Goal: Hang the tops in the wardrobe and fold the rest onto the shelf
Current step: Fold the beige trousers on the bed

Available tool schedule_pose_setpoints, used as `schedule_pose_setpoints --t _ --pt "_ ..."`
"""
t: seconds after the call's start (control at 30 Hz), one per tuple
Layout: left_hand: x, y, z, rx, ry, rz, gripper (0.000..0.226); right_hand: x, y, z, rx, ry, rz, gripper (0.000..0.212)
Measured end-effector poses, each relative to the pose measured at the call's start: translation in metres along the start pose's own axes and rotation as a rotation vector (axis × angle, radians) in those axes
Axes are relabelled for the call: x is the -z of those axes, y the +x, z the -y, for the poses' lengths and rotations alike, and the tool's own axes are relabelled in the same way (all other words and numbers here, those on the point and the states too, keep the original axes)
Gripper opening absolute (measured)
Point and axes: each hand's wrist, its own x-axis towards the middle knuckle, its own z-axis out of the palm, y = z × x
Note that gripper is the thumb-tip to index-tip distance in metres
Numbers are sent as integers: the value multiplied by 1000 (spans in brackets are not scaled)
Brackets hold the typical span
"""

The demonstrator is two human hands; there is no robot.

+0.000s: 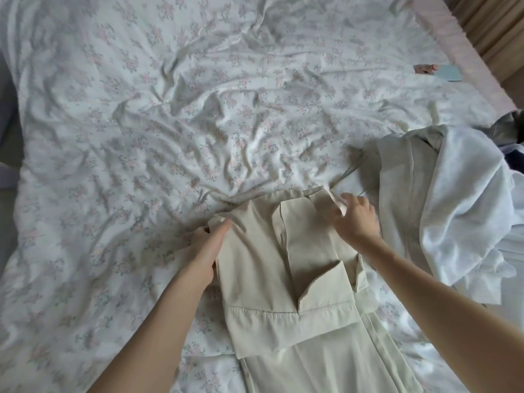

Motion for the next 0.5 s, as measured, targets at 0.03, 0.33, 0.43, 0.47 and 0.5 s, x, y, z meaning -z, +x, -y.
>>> schedule_pose_setpoints --t 0.03,0.33,0.43,0.47,0.5 --pt "4 -6 7 -47 51 -34 22 1 -9 -3 47 -1 -48 38" --pt "-2 -72 77 -890 1053 -317 62 -16 -94 -37 363 -101 -138 51" --pt "-21 -64 81 -1024 1306 -116 57 -25 -95 -31 667 -376 -9 58" --pt "-24 -59 84 -931 1374 -44 58 -30 -93 -32 662 -445 80 58" --pt "-23 -52 89 -802 1413 12 61 -34 -90 -36 606 -491 176 58"
